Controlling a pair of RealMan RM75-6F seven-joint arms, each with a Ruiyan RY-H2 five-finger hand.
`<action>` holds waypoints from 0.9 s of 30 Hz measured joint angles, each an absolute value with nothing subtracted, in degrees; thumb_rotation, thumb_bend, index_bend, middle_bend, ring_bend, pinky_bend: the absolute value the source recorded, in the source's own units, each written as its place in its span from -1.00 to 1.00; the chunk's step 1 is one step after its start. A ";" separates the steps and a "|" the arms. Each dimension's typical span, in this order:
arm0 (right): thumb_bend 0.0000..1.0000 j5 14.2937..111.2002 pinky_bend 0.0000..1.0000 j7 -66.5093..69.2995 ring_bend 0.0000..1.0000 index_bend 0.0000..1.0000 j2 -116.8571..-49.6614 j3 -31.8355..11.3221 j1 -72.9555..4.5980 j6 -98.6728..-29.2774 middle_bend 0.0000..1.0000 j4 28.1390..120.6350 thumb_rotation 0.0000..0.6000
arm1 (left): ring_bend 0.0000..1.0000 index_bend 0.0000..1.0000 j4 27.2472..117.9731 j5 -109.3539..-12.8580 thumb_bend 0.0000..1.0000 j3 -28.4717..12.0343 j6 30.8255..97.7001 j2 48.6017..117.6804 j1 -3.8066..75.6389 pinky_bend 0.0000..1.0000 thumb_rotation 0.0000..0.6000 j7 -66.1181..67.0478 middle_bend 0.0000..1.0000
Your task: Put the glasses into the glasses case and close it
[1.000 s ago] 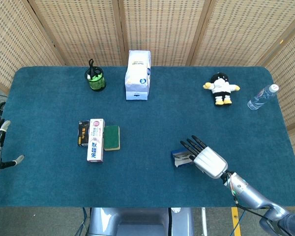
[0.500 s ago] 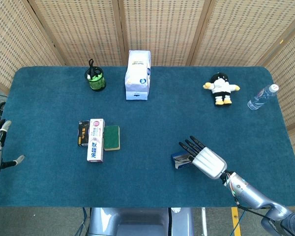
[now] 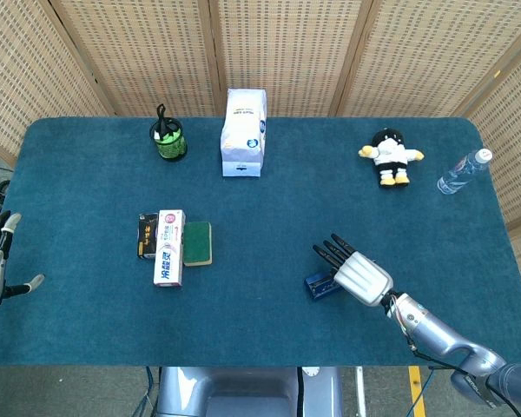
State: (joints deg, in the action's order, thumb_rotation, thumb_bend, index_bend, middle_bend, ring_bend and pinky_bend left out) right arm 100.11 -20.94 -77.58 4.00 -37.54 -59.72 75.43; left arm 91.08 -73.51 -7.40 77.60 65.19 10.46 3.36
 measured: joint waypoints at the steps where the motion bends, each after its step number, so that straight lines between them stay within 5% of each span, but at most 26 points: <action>1: 0.14 99.93 -0.97 -21.16 -1.00 0.43 -77.65 3.89 -37.64 -59.39 -1.00 75.50 1.00 | -1.00 -1.00 91.05 -73.49 -1.00 -7.41 77.57 65.19 10.47 -1.00 1.00 3.34 -1.00; 6: 0.13 99.48 -0.97 -22.09 -1.00 0.37 -77.94 3.64 -37.98 -58.44 -1.00 75.97 1.00 | -1.00 -1.00 91.07 -73.38 -1.00 -7.46 77.45 65.12 10.51 -1.00 1.00 3.24 -1.00; 10: -0.11 99.46 -0.97 -22.30 -1.00 -0.27 -78.27 3.50 -38.02 -58.53 -1.00 76.00 1.00 | -1.00 -1.00 91.10 -73.49 -1.00 -7.43 77.52 65.09 10.49 -1.00 1.00 3.19 -1.00; 17: -0.50 100.40 -0.97 -21.53 -1.00 -0.86 -80.29 2.77 -37.53 -62.22 -1.00 73.81 1.00 | -1.00 -1.00 91.07 -73.59 -1.00 -7.42 77.58 65.07 10.48 -1.00 1.00 3.02 -1.00; 27: -0.69 101.08 -0.97 -19.84 -1.00 -0.91 -84.97 0.68 -36.94 -67.44 -1.00 68.12 1.00 | -1.00 -1.00 90.98 -73.59 -1.00 -7.41 77.65 64.99 10.39 -1.00 1.00 2.75 -1.00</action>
